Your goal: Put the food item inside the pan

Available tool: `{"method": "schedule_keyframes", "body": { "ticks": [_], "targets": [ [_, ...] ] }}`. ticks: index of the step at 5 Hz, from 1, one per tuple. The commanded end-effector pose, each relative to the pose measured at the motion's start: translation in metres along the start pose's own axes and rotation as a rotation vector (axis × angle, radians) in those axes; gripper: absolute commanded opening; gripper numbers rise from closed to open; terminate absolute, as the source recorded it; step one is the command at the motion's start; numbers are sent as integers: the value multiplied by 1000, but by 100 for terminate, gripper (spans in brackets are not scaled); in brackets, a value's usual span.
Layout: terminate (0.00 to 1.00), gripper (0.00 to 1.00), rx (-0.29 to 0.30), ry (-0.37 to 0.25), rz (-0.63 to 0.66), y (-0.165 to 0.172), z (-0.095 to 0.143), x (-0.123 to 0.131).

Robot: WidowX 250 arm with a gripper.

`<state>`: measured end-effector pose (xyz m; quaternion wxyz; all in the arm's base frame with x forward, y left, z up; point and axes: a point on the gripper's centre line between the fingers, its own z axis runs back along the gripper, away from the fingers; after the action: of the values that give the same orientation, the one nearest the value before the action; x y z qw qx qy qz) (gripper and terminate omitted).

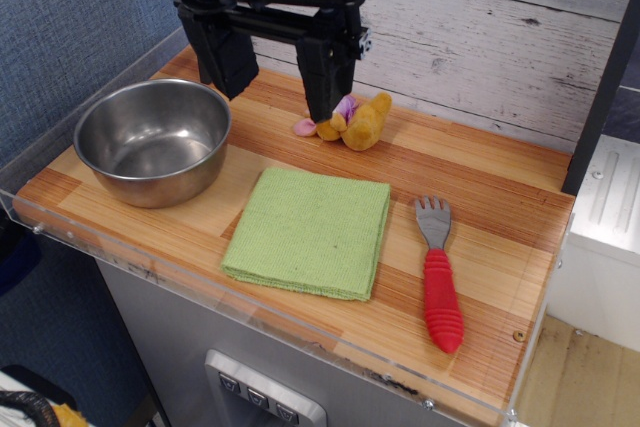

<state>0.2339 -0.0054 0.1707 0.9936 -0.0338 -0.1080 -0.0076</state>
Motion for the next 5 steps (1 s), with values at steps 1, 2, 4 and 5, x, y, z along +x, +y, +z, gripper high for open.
{"method": "schedule_keyframes", "body": {
  "ticks": [1, 2, 4, 5],
  "targets": [
    [0, 100, 0, 0, 0, 0, 0, 0],
    [0, 100, 1, -65, 5, -2, 10, 32],
    [0, 100, 9, -202, 19, 20, -1, 100],
    [0, 100, 45, -228, 21, 27, -24, 114]
  ]
}}
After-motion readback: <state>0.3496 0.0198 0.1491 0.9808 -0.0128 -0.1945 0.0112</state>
